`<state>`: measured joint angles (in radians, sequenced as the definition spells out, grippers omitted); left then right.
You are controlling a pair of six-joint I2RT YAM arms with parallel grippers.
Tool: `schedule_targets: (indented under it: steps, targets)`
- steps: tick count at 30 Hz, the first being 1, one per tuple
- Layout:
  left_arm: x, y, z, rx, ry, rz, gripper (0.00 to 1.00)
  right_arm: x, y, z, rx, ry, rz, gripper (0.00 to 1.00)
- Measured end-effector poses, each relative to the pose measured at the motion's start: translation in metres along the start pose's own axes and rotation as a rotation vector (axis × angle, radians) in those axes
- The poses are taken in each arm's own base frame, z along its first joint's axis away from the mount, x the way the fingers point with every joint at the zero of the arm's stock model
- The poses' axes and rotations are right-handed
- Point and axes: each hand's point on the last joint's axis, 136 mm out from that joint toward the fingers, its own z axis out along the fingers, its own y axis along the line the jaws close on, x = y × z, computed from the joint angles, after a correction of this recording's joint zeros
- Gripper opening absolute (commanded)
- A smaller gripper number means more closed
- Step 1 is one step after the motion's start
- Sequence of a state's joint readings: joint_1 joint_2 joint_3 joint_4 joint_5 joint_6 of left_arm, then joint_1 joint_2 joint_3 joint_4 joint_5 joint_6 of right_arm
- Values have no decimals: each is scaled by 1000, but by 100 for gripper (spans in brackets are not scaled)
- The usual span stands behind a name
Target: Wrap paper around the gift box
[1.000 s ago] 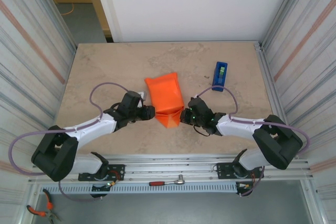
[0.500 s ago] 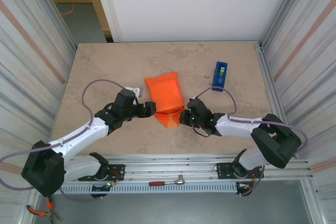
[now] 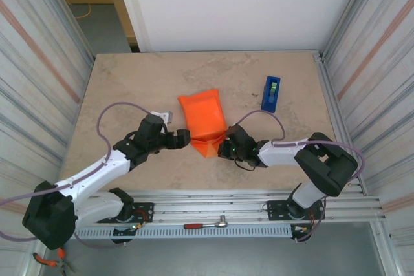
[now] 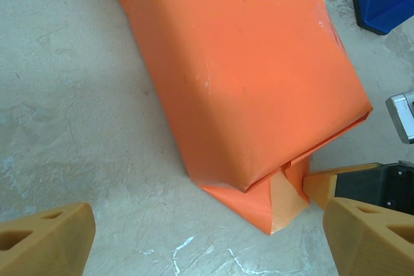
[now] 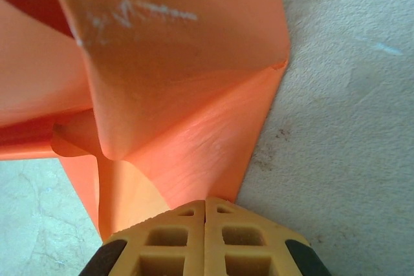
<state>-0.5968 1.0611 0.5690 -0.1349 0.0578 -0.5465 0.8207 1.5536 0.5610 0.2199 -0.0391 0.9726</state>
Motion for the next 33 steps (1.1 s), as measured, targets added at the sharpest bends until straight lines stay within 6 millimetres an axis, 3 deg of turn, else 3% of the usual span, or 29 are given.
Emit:
schedule_targets:
  steps: [11, 23, 30, 33]
  targets:
    - [7, 6, 0, -17, 13, -5, 99, 2, 23, -16, -41, -16, -31, 0]
    - [11, 10, -5, -26, 7, -8, 99, 12, 7, -3, 7, 16, -26, 0]
    - [11, 11, -6, -32, 2, -8, 99, 7, 14, -15, -14, -3, -26, 0]
    - [11, 12, -6, -33, 3, -11, 99, -1, 18, -30, -15, -38, -26, 12]
